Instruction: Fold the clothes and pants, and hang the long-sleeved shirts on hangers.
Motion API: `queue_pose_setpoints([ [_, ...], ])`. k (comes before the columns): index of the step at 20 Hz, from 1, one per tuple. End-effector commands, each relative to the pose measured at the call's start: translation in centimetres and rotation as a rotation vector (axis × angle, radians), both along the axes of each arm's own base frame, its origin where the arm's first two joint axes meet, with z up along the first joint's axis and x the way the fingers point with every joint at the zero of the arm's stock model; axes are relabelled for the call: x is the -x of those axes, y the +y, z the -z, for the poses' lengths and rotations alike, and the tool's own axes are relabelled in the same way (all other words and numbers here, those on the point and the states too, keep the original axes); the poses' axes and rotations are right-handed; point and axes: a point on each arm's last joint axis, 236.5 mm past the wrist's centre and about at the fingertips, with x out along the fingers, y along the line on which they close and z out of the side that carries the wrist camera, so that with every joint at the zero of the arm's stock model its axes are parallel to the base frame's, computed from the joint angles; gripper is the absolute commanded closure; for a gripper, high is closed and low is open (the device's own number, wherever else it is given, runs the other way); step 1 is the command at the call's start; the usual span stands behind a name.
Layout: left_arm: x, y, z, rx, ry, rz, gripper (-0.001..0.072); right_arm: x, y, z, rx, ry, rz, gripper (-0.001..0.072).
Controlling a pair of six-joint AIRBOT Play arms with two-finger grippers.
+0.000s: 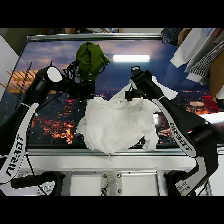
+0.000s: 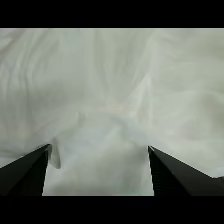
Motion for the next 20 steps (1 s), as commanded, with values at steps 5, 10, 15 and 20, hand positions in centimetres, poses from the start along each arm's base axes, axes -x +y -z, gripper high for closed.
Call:
queue_pose_setpoints([
  [5, 0.1, 0.0, 0.0, -0.001, 0.005, 0.002, 0.0695, -1.0, -0.6, 1.0, 0.015, -0.037, 0.085, 0.0056],
  [10, 0.1, 0.0, 0.0, -0.001, 0.004, 0.002, 0.0695, -0.5, -2.1, 0.8, 0.092, -0.008, 0.037, 0.0432],
  [15, 0.1, 0.2, 0.0, -0.004, -0.002, 0.011, 0.0695, -0.7, -1.9, -1.6, 0.075, -0.052, 0.014, 0.0699],
  [20, 0.0, 2.2, -2.6, 0.006, -0.058, -0.028, 0.0695, 2.2, -2.1, -9.6, 0.049, -0.095, -0.067, 0.0699],
])
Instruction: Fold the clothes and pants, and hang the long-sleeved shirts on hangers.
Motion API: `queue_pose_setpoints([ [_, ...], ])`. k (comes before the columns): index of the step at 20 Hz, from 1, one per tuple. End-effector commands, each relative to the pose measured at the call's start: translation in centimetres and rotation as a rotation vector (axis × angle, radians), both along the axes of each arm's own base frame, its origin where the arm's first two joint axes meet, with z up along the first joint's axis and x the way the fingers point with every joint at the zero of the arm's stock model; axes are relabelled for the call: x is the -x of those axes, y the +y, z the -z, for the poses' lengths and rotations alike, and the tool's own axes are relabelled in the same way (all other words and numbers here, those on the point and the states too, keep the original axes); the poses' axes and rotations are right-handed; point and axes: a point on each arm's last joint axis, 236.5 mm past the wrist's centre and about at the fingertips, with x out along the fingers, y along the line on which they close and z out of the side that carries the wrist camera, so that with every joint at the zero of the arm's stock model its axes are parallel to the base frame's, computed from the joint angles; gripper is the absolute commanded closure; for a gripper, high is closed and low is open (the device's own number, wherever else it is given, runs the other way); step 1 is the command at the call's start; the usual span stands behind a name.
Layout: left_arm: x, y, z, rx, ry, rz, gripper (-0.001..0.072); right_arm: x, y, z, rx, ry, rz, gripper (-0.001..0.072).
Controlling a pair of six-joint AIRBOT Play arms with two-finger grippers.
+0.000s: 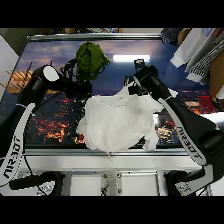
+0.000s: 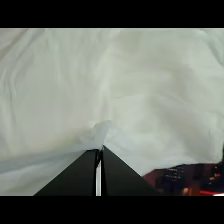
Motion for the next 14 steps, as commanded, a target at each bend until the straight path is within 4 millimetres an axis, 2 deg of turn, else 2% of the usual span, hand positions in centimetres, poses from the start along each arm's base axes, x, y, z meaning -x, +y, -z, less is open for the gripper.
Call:
queue_pose_setpoints([
  [1, 1.2, 1.2, -1.7, 0.002, -0.041, -0.008, 0.0695, 4.1, -0.1, -4.7, -0.005, 0.024, -0.049, 0.0699],
  [3, 4.5, 1.6, -0.6, -0.007, -0.009, 0.006, 0.0695, 8.3, 1.4, -5.6, -0.041, 0.046, -0.1, 0.07],
  [5, 7.8, 1.8, 1.6, -0.024, 0.022, 0.036, 0.0695, 13.2, 3.7, -5.1, -0.116, 0.092, -0.136, 0.0699],
  [7, 8.6, 2.3, 3.2, -0.023, 0.001, 0.0, 0.0695, 16.6, 5.1, -4.5, -0.149, 0.115, -0.156, 0.0699],
  [9, 7.8, 2.6, 3.5, -0.018, -0.051, -0.035, 0.0694, 17.9, 5.9, -4.4, -0.169, 0.108, -0.152, 0.0699],
  [10, 7.1, 2.6, 3.2, -0.013, -0.082, -0.05, 0.0506, 18.0, 6.2, -4.4, -0.174, 0.107, -0.149, 0.0699],
  [11, 6.4, 2.6, 2.6, -0.008, -0.107, -0.058, 0.0162, 18.1, 6.3, -4.4, -0.178, 0.106, -0.139, 0.0699],
  [12, 5.8, 2.4, 1.7, -0.002, -0.132, -0.06, 0.0054, 18.1, 6.2, -4.4, -0.18, 0.105, -0.127, 0.0699],
  [14, 4.8, 2.1, -0.5, 0.011, -0.177, -0.057, 0.0054, 17.8, 6.2, -4.5, -0.186, 0.094, -0.107, 0.0699],
])
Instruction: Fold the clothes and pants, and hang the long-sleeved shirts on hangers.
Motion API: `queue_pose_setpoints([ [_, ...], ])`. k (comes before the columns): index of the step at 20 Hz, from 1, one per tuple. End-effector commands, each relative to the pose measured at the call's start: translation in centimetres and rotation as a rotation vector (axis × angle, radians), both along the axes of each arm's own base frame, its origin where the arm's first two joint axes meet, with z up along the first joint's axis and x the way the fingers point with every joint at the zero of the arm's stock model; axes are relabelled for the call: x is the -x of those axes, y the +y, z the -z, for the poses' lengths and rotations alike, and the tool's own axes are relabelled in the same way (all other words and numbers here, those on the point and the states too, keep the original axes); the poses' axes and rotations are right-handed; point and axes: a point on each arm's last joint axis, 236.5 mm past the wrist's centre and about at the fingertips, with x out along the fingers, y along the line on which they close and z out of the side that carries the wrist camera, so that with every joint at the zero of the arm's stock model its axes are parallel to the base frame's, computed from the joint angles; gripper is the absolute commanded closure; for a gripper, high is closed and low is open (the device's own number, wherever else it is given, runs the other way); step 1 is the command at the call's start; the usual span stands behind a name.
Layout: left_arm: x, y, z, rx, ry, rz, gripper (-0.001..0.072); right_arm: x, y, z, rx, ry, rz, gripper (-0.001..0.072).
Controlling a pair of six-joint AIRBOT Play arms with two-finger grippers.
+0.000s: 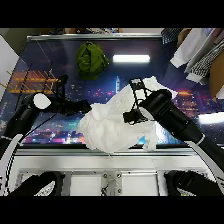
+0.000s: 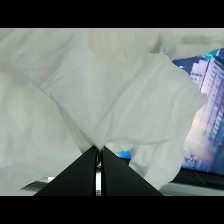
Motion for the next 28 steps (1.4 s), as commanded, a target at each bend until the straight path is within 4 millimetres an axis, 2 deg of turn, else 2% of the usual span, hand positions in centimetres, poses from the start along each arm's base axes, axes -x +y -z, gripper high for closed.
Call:
queue_pose_setpoints([
  [1, -1.4, -0.5, -2.8, 0.019, -0.081, -0.003, 0.0054, 0.5, 0.5, 0.0, -0.031, -0.005, 0.042, 0.0699],
  [2, -1.0, -1.0, -3.1, 0.017, -0.081, 0.021, 0.0054, 0.3, 0.6, -0.1, -0.039, -0.01, 0.05, 0.0699],
  [4, 0.7, -2.0, -2.3, -0.044, -0.074, 0.097, 0.0054, 0.2, 0.8, -0.1, -0.054, -0.017, 0.07, 0.0699],
  [7, 3.8, -2.3, 1.6, -0.206, -0.072, 0.167, 0.0054, 0.2, 0.8, -0.1, -0.056, -0.016, 0.078, 0.0699],
  [9, 5.0, -3.0, 4.3, -0.257, -0.077, 0.186, 0.0054, 0.2, 0.8, -0.2, -0.063, -0.017, 0.091, 0.0699],
  [12, 5.3, -4.8, 7.5, -0.268, -0.06, 0.212, 0.0054, -0.1, 1.5, -2.1, -0.127, -0.062, 0.097, 0.0699],
  [15, 4.0, -5.7, 9.3, -0.29, -0.017, 0.218, 0.0054, -0.7, 1.7, -6.0, -0.195, -0.138, 0.097, 0.0699],
  [18, 1.2, -6.2, 8.8, -0.279, -0.028, 0.183, 0.0054, -1.4, 1.8, -8.5, -0.236, -0.188, 0.102, 0.0699],
  [20, -0.6, -6.0, 7.6, -0.26, -0.051, 0.142, 0.0054, -1.5, 1.7, -8.7, -0.234, -0.191, 0.105, 0.0699],
  [23, -3.2, -4.4, 6.0, -0.233, -0.085, 0.061, 0.0054, -1.5, 1.7, -8.6, -0.23, -0.187, 0.105, 0.0699],
  [25, -3.8, -3.8, 5.9, -0.203, -0.071, 0.018, 0.0054, -1.5, 1.7, -8.6, -0.23, -0.187, 0.105, 0.0699],
  [28, -4.4, -4.4, 5.2, -0.122, -0.07, -0.025, 0.0054, -1.4, 1.7, -8.6, -0.231, -0.185, 0.106, 0.0699],
])
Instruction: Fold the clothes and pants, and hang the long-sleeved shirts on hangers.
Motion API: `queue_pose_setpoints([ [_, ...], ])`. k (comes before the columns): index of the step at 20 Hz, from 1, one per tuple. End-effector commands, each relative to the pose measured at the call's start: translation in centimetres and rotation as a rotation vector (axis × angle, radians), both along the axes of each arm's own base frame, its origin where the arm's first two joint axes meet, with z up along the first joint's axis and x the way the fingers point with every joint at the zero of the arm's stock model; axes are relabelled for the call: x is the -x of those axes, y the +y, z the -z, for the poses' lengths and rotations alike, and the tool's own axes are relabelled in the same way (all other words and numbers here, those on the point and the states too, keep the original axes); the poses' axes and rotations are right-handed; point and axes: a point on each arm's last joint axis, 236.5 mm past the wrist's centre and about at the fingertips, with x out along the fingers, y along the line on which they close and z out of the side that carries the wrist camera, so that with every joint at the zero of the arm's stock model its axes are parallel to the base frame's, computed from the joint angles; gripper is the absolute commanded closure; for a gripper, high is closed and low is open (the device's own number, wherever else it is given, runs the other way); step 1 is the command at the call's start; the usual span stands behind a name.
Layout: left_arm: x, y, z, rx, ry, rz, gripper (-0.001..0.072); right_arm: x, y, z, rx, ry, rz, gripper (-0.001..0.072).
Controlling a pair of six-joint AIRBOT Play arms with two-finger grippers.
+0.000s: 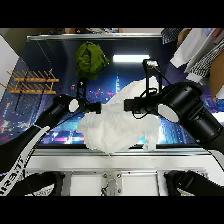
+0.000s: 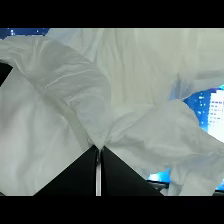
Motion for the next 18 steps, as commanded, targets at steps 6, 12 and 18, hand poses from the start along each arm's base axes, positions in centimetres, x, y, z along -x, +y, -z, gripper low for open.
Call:
queue_pose_setpoints([
  [6, -1.9, -0.7, -1.3, 0.09, -0.052, -0.049, 0.0054, 0.2, 0.2, -0.1, -0.007, 0.004, -0.004, 0.07],
  [12, -2.6, -0.9, -1.8, 0.104, -0.085, -0.056, 0.0054, 0.2, 0.2, -0.1, -0.008, 0.003, -0.004, 0.0699],
  [18, -2.6, -1.2, -1.0, 0.102, -0.073, -0.054, 0.0055, 0.2, 0.2, 0.0, -0.007, 0.004, -0.005, 0.0699],
])
